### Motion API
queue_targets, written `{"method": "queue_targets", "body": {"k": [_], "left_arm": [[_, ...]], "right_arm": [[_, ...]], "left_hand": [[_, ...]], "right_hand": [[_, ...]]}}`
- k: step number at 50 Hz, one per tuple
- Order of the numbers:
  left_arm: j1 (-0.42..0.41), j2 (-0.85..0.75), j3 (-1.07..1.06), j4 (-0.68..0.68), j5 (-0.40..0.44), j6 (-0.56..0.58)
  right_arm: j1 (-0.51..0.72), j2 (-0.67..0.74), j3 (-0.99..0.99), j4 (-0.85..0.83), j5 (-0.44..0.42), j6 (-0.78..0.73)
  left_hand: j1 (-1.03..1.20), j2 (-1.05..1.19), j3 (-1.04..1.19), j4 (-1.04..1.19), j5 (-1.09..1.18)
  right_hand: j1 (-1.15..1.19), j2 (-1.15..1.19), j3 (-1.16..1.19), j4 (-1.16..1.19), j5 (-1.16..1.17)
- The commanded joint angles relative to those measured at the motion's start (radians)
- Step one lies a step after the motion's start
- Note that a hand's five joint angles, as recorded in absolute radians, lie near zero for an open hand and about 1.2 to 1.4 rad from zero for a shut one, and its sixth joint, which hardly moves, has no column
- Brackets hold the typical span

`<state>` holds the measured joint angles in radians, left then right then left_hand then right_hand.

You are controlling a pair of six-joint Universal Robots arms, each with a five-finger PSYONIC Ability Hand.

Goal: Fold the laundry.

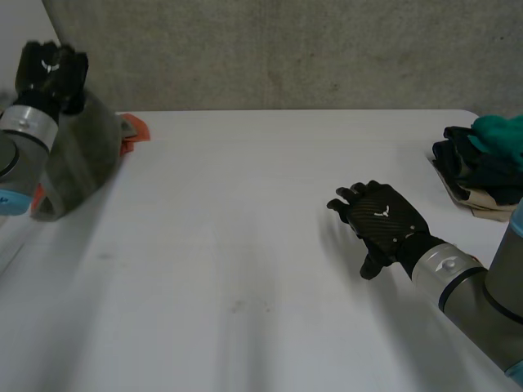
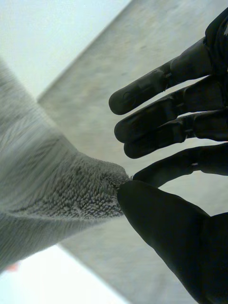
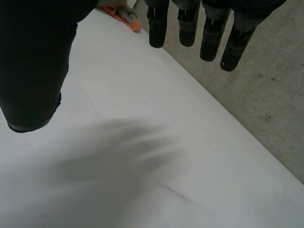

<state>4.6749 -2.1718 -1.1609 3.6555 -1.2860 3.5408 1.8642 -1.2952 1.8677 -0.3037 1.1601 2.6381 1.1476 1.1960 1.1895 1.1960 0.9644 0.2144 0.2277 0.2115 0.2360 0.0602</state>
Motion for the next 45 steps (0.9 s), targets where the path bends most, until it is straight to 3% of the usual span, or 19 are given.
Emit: {"method": "queue_targets", "body": {"k": [1,3,7,16,18,21,22,24,26,30,34,39,45], "left_arm": [[-0.035,0.044,-0.069,0.032,0.008,-0.070],[-0.051,0.044,-0.078,-0.003,0.007,-0.057],[-0.191,0.052,-0.102,-0.069,0.005,-0.045],[-0.705,0.132,-0.158,-0.088,0.001,-0.181],[-0.771,0.110,-0.157,-0.059,-0.007,-0.197],[-0.786,0.051,-0.157,-0.045,-0.007,-0.195],[-0.792,0.015,-0.158,-0.049,-0.004,-0.192],[-0.824,-0.011,-0.175,-0.060,0.004,-0.185],[-0.840,-0.009,-0.187,-0.063,0.002,-0.180],[-0.811,0.032,-0.210,-0.064,-0.018,-0.175],[-0.635,0.124,-0.240,-0.063,-0.064,-0.151],[-0.452,0.118,-0.217,-0.057,-0.064,-0.060],[-0.192,-0.072,-0.029,-0.109,-0.026,0.110]], "right_arm": [[-0.003,0.001,-0.001,0.001,0.001,-0.001],[-0.007,-0.001,-0.001,0.001,0.001,0.000],[-0.048,-0.022,-0.007,0.000,0.006,0.005],[-0.148,-0.045,-0.058,0.006,0.113,0.172],[-0.157,-0.042,-0.065,0.006,0.124,0.191],[-0.168,-0.042,-0.068,0.005,0.128,0.191],[-0.168,-0.042,-0.070,0.005,0.130,0.191],[-0.169,-0.041,-0.073,0.005,0.128,0.191],[-0.168,-0.041,-0.073,0.006,0.127,0.191],[-0.162,-0.041,-0.073,0.011,0.124,0.187],[-0.158,-0.033,-0.071,0.012,0.122,0.187],[-0.158,-0.024,-0.067,0.014,0.122,0.183],[-0.155,-0.021,-0.058,0.012,0.125,0.146]], "left_hand": [[0.249,0.200,0.207,0.200,0.257],[0.249,0.200,0.207,0.200,0.257],[0.249,0.200,0.207,0.200,0.257],[0.249,0.200,0.207,0.200,0.257],[0.249,0.200,0.207,0.200,0.257],[0.249,0.200,0.207,0.200,0.257],[-0.382,-0.430,-0.424,-0.430,-0.373],[-0.973,-1.021,-1.015,-1.021,-0.964],[-0.946,-0.994,-0.988,-0.994,-0.937],[-0.946,-0.994,-0.988,-0.994,-0.937],[-0.928,-0.977,-0.970,-0.977,-0.920],[-0.905,-0.953,-0.947,-0.953,-0.896],[-0.808,-0.857,-0.850,-0.857,-0.799]], "right_hand": [[-0.040,-0.053,-0.037,-0.061,-0.060],[-0.040,-0.053,-0.037,-0.061,-0.060],[-0.040,-0.053,-0.037,-0.061,-0.060],[-0.040,-0.053,-0.037,-0.061,-0.060],[-0.040,-0.053,-0.037,-0.061,-0.060],[-0.040,-0.053,-0.037,-0.061,-0.060],[-0.040,-0.053,-0.037,-0.061,-0.060],[-0.040,-0.053,-0.037,-0.061,-0.060],[-0.040,-0.053,-0.037,-0.061,-0.060],[-0.040,-0.053,-0.037,-0.061,-0.060],[-0.040,-0.053,-0.037,-0.061,-0.060],[-0.040,-0.053,-0.037,-0.061,-0.060],[-0.040,-0.053,-0.037,-0.061,-0.060]]}}
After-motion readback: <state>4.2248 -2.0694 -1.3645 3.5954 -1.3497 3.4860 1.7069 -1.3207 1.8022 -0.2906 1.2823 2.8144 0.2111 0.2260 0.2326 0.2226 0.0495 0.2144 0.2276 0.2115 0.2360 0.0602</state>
